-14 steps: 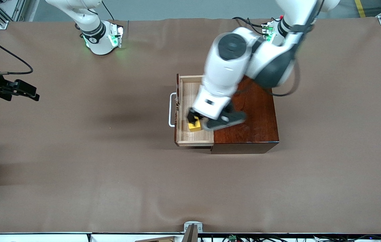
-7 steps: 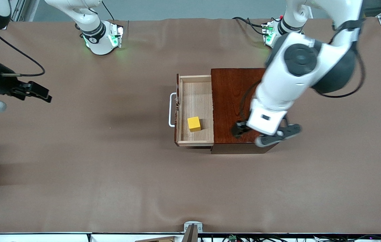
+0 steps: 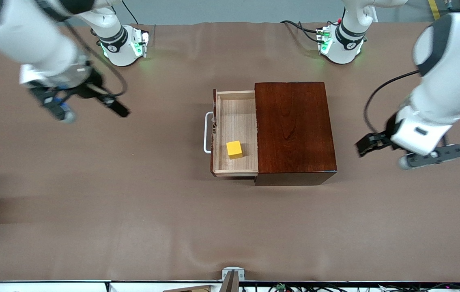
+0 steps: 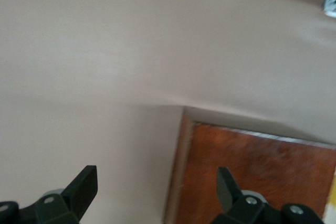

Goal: Open drawer, take yellow block, close drawer
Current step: 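Lower the right gripper into the drawer onto the yellow cube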

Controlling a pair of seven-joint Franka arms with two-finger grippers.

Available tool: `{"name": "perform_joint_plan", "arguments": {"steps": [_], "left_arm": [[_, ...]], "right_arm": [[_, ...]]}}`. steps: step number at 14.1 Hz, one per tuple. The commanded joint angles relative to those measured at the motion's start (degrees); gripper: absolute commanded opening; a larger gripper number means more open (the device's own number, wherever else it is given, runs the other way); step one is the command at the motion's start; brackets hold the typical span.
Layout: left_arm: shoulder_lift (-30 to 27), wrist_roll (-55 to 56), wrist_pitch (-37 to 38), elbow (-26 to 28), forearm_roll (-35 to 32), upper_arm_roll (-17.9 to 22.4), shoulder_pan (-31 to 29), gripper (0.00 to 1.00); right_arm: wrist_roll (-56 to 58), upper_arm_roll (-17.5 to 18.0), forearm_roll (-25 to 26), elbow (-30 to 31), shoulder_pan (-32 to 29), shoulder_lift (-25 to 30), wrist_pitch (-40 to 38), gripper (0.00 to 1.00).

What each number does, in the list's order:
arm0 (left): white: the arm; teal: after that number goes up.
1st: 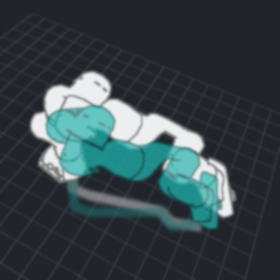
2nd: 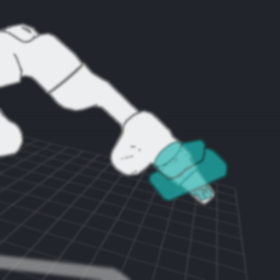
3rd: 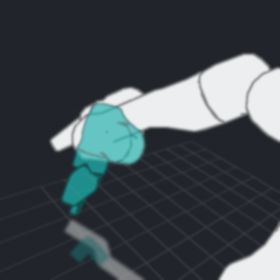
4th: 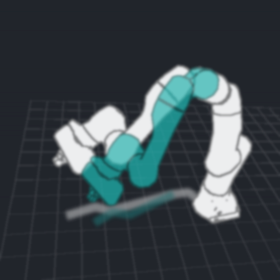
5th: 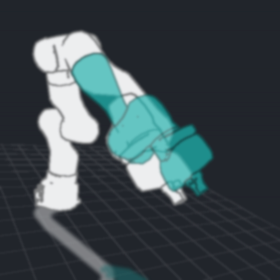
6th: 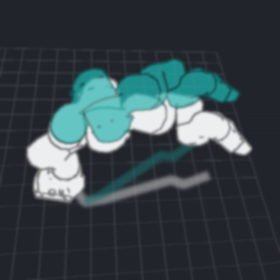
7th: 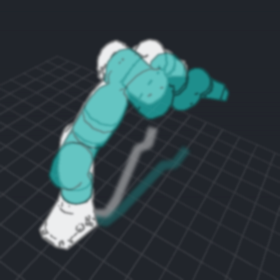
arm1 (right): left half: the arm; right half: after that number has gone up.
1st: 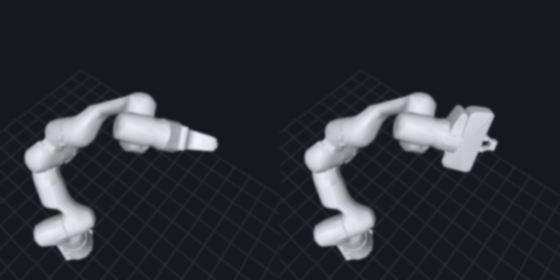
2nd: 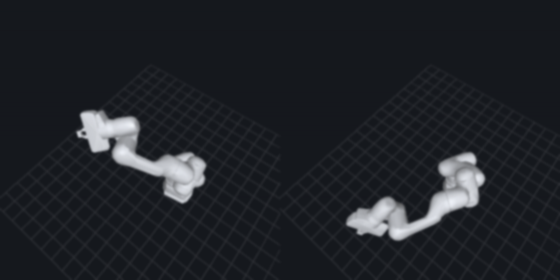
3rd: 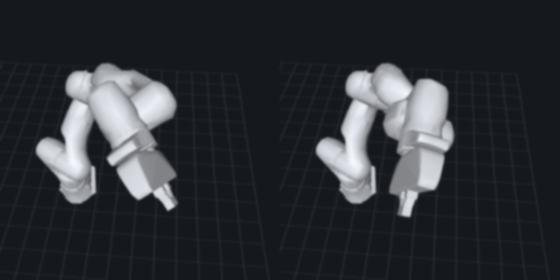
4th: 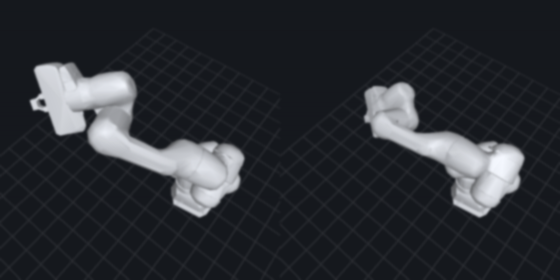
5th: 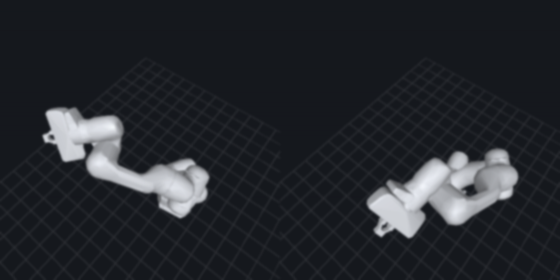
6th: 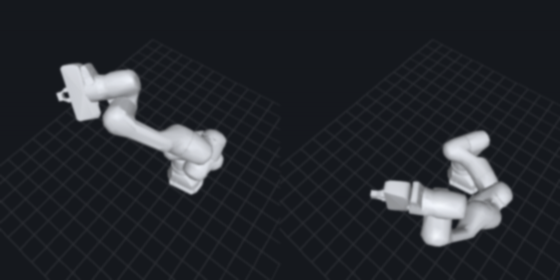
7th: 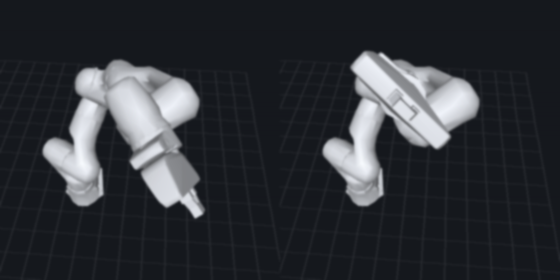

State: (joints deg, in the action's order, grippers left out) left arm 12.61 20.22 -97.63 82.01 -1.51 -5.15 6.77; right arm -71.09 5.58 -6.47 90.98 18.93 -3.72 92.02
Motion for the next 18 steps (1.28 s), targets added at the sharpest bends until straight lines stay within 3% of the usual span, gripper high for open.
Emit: {"name": "perform_joint_plan", "arguments": {"steps": [1,4,7,11,18], "left_arm": [[-3.9,-8.51,4.45,2.62,1.42,-0.74,-3.34,1.0],[-6.88,-12.39,5.34,6.12,1.42,-0.82,-5.71,1.0],[-10.05,-12.93,5.17,9.65,0.99,-0.04,-5.19,1.0],[-11.55,-16.6,5.6,10.44,0.9,3.47,-3.52,1.0],[-13.22,-19.78,6.31,12.38,1.51,4.01,-5.27,1.0]], "right_arm": [[-17.7,-0.75,-1.69,-4.57,5.31,-6.46,0.26,1.0],[-32.66,-0.66,-5.73,-5.99,8.83,-11.38,6.65,1.0],[-41.91,-0.75,-5.48,-5.99,13.57,-15.08,14.65,1.0],[-45.54,-0.93,-4.6,-6.25,17.8,-20.7,24.94,1.0],[-50.72,-1.19,1.81,-6.34,20.7,-28.53,34.88,1.0]]}}
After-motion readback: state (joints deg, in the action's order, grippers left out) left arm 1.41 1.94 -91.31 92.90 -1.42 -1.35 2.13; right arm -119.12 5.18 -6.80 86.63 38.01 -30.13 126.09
